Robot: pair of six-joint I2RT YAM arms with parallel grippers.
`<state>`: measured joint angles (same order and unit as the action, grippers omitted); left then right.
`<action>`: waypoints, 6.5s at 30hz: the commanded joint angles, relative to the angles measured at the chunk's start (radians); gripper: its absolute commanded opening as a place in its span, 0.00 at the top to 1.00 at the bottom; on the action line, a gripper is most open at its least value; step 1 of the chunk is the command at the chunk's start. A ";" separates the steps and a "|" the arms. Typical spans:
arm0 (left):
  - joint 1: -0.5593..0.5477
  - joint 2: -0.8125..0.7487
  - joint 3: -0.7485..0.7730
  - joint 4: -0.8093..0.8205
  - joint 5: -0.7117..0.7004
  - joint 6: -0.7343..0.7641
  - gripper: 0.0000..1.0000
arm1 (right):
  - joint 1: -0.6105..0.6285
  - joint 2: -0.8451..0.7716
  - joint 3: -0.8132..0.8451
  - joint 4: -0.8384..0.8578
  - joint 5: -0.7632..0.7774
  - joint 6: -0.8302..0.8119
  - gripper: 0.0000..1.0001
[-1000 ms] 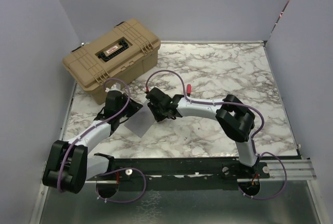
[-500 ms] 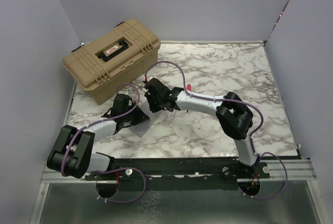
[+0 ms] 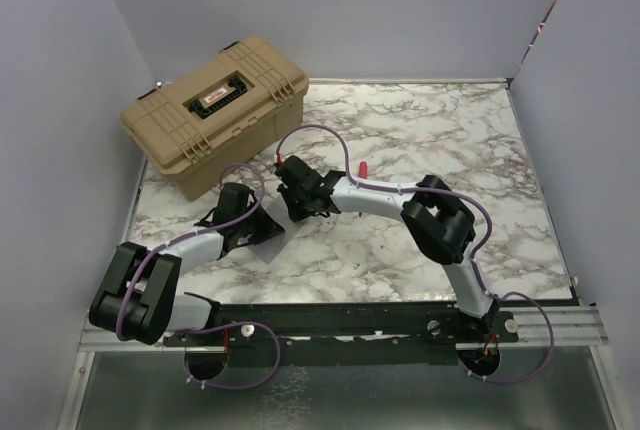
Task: Place the letter into the envelope and seal it
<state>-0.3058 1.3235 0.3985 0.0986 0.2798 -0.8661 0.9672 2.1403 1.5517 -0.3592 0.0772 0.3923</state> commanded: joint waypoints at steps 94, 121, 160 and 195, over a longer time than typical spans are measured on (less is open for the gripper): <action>-0.109 -0.090 0.349 0.236 0.202 0.212 0.01 | -0.495 -0.634 -0.486 0.127 -0.264 0.367 1.00; -0.216 0.071 0.464 0.524 0.411 -0.024 0.95 | -0.496 -0.754 -0.533 0.720 -0.799 0.280 1.00; -0.161 -0.055 0.608 0.061 0.723 0.519 1.00 | -0.477 -0.657 -0.140 0.043 -1.089 -0.148 0.61; -0.161 -0.076 0.634 0.063 0.823 0.495 1.00 | -0.436 -0.688 -0.087 0.134 -1.198 -0.276 1.00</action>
<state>-0.4480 1.2747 1.0027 0.1387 0.8299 -0.3626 0.5190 1.4956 1.4014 -0.2043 -0.7719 0.4053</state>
